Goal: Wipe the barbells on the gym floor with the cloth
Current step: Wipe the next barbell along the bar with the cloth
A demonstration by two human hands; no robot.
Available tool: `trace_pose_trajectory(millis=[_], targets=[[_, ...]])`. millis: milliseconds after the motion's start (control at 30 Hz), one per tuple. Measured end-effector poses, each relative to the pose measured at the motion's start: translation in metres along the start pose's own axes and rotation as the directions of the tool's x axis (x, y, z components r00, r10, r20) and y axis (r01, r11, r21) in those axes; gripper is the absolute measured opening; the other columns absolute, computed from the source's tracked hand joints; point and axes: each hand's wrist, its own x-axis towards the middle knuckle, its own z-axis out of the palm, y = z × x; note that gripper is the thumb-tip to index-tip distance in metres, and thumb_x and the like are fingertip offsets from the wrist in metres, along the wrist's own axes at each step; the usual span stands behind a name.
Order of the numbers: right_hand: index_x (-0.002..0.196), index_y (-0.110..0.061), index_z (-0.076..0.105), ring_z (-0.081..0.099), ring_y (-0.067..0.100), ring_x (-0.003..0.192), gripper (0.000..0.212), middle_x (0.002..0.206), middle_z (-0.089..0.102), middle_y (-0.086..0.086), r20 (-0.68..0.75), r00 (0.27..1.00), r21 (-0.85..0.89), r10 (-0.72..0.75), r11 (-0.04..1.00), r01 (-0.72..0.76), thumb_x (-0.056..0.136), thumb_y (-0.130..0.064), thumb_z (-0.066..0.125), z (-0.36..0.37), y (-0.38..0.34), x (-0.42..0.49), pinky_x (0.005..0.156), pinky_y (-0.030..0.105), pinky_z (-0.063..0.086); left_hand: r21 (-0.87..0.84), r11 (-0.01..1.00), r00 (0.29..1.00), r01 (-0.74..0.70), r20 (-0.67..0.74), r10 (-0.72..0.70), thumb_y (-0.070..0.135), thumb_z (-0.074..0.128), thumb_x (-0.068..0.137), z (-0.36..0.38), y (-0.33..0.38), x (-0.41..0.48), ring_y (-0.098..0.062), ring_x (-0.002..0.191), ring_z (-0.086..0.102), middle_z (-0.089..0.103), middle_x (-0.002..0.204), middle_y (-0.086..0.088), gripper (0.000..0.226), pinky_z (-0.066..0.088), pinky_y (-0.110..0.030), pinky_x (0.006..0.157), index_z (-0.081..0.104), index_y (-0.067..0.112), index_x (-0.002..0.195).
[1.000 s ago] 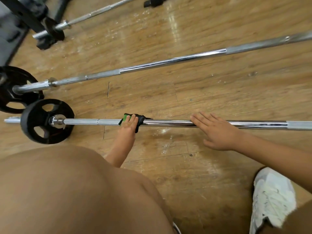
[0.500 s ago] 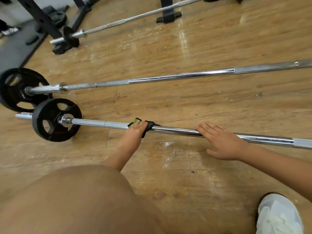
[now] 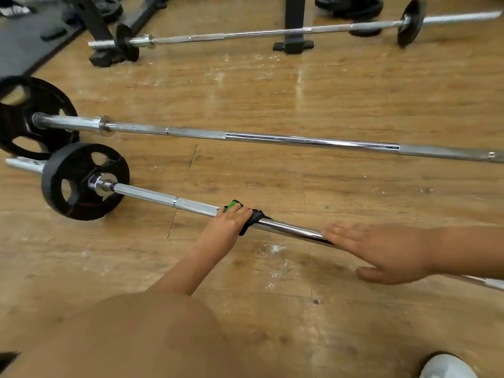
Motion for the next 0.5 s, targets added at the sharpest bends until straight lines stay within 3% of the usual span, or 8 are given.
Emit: trace_pose_trajectory(millis=[100, 233, 333, 400, 467, 500], targets=[[0.157, -0.017, -0.020, -0.014, 0.009, 0.152, 0.084, 0.165, -0.020, -0.001, 0.025, 1.000, -0.009, -0.004, 1.000, 0.004, 0.103, -0.039, 0.041, -0.014, -0.015, 0.029, 0.116, 0.017, -0.012, -0.031, 0.999, 0.999, -0.026, -0.044, 0.025, -0.007, 0.071, 0.077, 0.005, -0.008, -0.003, -0.027, 0.113, 0.060, 0.066, 0.121, -0.002, 0.052, 0.045, -0.043, 0.089, 0.058, 0.013, 0.122], [0.158, -0.012, -0.016, -0.014, 0.019, 0.154, 0.082, 0.167, -0.016, 0.007, -0.091, 0.991, 0.050, 0.094, 0.995, -0.089, 0.103, -0.038, 0.039, -0.016, -0.040, 0.098, 0.125, 0.035, -0.005, -0.044, 0.998, 0.995, -0.049, -0.088, 0.045, -0.002, 0.081, 0.072, 0.016, -0.018, -0.007, -0.029, 0.118, 0.064, 0.068, 0.128, -0.008, 0.057, 0.046, -0.046, 0.100, 0.064, 0.008, 0.125], [0.159, -0.010, -0.011, -0.011, 0.020, 0.155, 0.077, 0.168, -0.013, 0.007, -0.204, 0.956, 0.138, 0.210, 0.973, -0.184, 0.104, -0.040, 0.033, -0.006, -0.062, 0.146, 0.122, 0.038, -0.014, -0.043, 0.994, 0.981, -0.098, -0.175, 0.089, 0.001, 0.065, 0.082, 0.023, -0.018, -0.009, -0.030, 0.119, 0.062, 0.067, 0.129, -0.010, 0.044, 0.036, -0.044, 0.104, 0.063, 0.007, 0.126], [0.159, -0.006, 0.003, 0.003, 0.024, 0.155, 0.077, 0.168, 0.004, 0.011, -0.315, 0.908, 0.191, 0.275, 0.956, -0.223, 0.096, -0.040, 0.029, 0.003, -0.076, 0.170, 0.121, 0.038, -0.014, -0.051, 0.993, 0.979, -0.105, -0.178, 0.094, 0.007, 0.052, 0.089, 0.027, -0.020, -0.011, -0.029, 0.124, 0.058, 0.064, 0.134, -0.008, 0.041, 0.039, -0.047, 0.106, 0.062, 0.007, 0.129], [0.152, 0.000, 0.034, 0.036, 0.030, 0.146, 0.082, 0.157, 0.039, 0.017, -0.346, 0.876, 0.242, 0.335, 0.934, -0.262, 0.080, -0.039, 0.033, 0.010, -0.088, 0.187, 0.121, 0.042, 0.002, -0.063, 0.992, 0.977, -0.110, -0.188, 0.097, 0.008, 0.051, 0.091, 0.029, -0.023, -0.011, -0.027, 0.127, 0.056, 0.063, 0.136, -0.007, 0.041, 0.043, -0.049, 0.107, 0.062, 0.008, 0.131], [0.147, 0.000, 0.043, 0.045, 0.031, 0.141, 0.082, 0.151, 0.048, 0.017, -0.386, 0.845, 0.265, 0.369, 0.922, -0.281, 0.075, -0.038, 0.038, 0.016, -0.092, 0.193, 0.119, 0.046, 0.010, -0.070, 0.991, 0.976, -0.111, -0.194, 0.095, 0.009, 0.050, 0.092, 0.030, -0.024, -0.012, -0.026, 0.128, 0.056, 0.063, 0.136, -0.006, 0.042, 0.043, -0.050, 0.108, 0.062, 0.008, 0.132]])
